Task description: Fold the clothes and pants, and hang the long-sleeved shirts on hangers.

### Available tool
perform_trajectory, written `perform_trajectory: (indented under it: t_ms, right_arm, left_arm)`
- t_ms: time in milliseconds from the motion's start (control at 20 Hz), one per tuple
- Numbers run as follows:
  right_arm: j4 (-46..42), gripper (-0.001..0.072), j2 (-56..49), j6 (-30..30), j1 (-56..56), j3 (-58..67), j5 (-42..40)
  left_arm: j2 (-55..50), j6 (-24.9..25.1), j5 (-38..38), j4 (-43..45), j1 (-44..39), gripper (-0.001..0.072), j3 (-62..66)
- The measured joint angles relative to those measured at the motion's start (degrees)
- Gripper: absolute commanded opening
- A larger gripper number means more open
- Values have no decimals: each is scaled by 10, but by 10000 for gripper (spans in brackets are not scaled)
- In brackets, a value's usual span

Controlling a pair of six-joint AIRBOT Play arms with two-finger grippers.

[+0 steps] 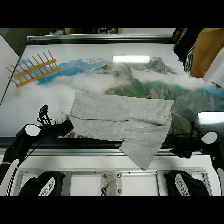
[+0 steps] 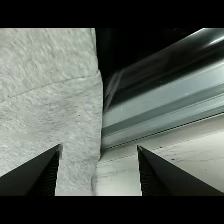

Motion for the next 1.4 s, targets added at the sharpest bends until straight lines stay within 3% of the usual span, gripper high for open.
perform_trajectory:
  t_ms: [400, 450, 550, 650, 800, 1150, 1400]
  right_arm:
    - [44, 501, -21, 20, 111, -60, -93]
    - [47, 427, -24, 21, 123, -61, -102]
    - [49, 110, -28, 23, 140, -63, -123]
    - [47, 24, -30, 19, 150, -64, -134]
    - [29, 23, -17, 9, 156, -41, -111]
    - [-63, 23, 40, 2, 158, 69, 41]
    - [-93, 23, -10, 2, 158, 172, 64]
  left_arm:
    - [8, -3, -2, 9, -14, 8, 0]
    - [8, -3, -2, 10, -15, 8, 0]
    - [8, -3, -2, 11, -15, 8, 0]
    - [9, -4, -5, 11, -15, 9, 0]
    - [30, -4, -30, 21, -15, 8, 0]
    - [146, -44, -154, 108, -15, 8, 0]
    - [132, -52, -162, 122, -15, 9, 24]
